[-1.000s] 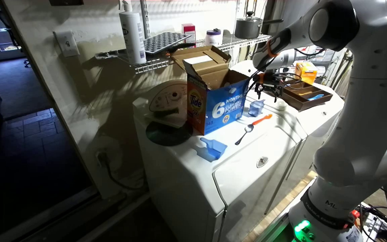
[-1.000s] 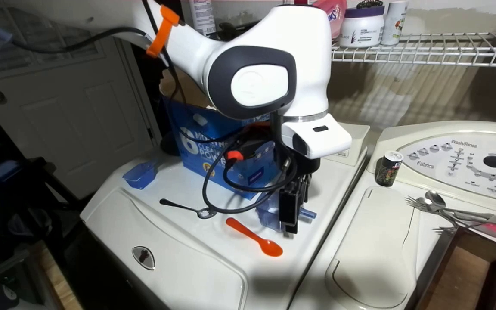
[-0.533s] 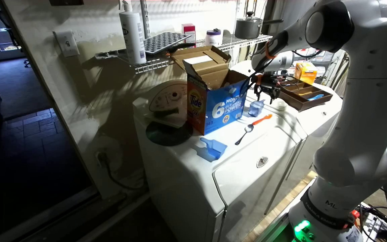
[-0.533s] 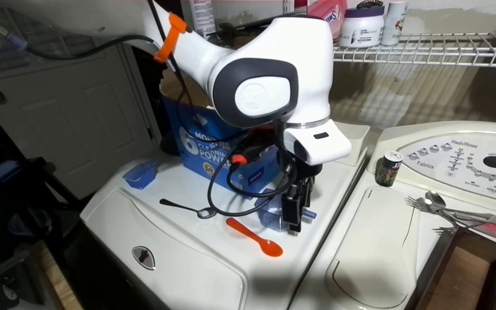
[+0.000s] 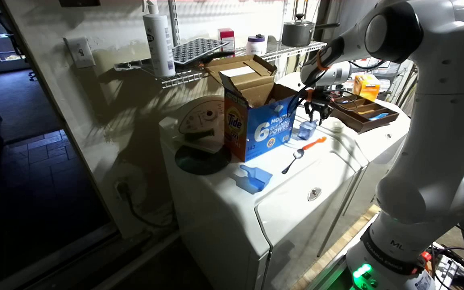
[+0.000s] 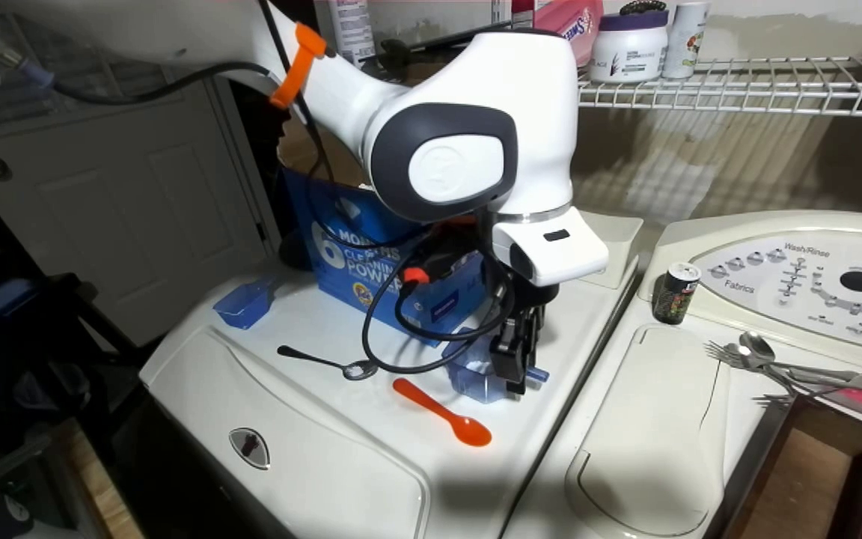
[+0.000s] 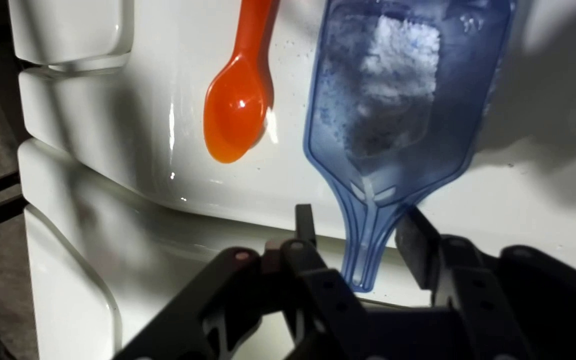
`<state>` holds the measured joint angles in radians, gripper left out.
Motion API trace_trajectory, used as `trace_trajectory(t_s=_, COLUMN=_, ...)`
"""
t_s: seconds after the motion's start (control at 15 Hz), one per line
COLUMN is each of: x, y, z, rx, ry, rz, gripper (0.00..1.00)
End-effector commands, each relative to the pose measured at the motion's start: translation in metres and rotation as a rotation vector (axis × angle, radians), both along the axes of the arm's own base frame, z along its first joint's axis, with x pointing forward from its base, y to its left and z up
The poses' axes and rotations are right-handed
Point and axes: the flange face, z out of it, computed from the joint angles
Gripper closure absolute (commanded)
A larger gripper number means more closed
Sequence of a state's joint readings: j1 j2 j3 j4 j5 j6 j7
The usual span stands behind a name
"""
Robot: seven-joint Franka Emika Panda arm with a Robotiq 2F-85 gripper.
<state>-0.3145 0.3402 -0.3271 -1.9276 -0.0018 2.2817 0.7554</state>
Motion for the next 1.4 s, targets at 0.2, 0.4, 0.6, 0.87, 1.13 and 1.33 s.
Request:
trace_trajectory(t_s=0.2, x=0.009, y=-0.003, z=0.001, rx=-0.002, ry=-0.018, rz=-0.028, gripper=0.38)
trace_trajectory(t_s=0.4, x=0.005, y=-0.005, z=0.018, rx=-0.015, ry=-0.048, rz=-0.03, gripper=0.27)
trace_trajectory(t_s=0.6, x=-0.005, y=-0.009, z=0.041, rx=-0.031, ry=-0.094, rz=0.001, gripper=0.06)
trace_trajectory(t_s=0.87, x=-0.014, y=-0.003, z=0.058, rx=0.016, ry=-0.13, rz=0.113, gripper=0.0)
trace_trajectory(t_s=1.13, x=-0.019, y=0.007, z=0.059, rx=0.071, ry=-0.121, rz=0.213, gripper=0.0)
trace_trajectory(t_s=1.33, x=-0.024, y=0.015, z=0.05, rx=0.065, ry=-0.082, rz=0.281, gripper=0.0)
